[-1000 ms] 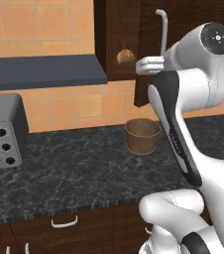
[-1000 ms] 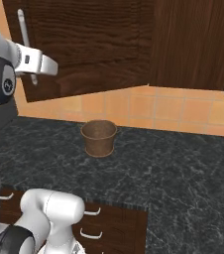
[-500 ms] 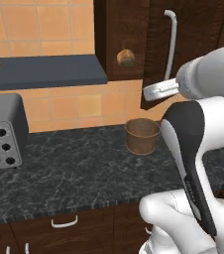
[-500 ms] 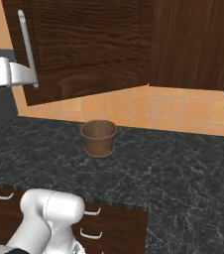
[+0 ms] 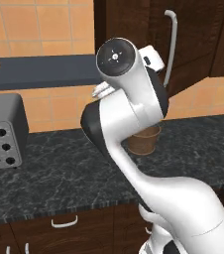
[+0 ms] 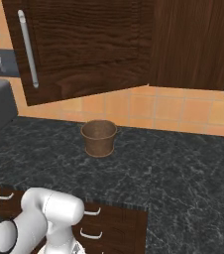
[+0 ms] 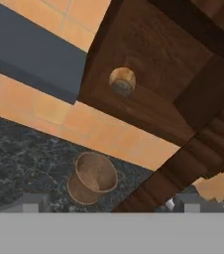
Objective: Open the cabinet, pick up the bread from the cabinet and place it in the basket. Then move the basket to the dining counter.
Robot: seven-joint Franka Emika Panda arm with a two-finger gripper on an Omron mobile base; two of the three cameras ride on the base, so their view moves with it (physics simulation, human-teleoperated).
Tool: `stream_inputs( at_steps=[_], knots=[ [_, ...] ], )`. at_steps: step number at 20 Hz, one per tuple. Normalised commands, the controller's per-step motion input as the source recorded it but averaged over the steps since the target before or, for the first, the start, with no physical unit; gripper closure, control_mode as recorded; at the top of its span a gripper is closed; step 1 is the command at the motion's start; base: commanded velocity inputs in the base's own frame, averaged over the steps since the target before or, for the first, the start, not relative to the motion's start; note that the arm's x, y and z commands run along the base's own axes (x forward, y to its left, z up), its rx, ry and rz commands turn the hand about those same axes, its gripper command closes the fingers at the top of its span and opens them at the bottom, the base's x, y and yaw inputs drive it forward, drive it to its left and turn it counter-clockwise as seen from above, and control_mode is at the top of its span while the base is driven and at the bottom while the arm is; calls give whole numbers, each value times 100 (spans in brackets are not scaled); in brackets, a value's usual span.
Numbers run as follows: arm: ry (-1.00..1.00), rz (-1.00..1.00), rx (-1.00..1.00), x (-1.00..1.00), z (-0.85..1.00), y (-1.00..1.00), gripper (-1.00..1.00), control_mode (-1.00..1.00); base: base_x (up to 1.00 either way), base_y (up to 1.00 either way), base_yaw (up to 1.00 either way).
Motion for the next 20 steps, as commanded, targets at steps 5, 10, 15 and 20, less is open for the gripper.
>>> stream_inputs(
  at_steps=[5,10,15,20],
  knots=[
    [8,-18,-12,100,-51,11,-100,-100,0,0,0],
    [2,-1,-19,100,-42,18,-100,-100,0,0,0],
    [25,0,-4,100,-20,-47,-100,-100,0,0,0],
    [2,0,-1,32,-3,-50,-100,-100,0,0,0]
  ],
)
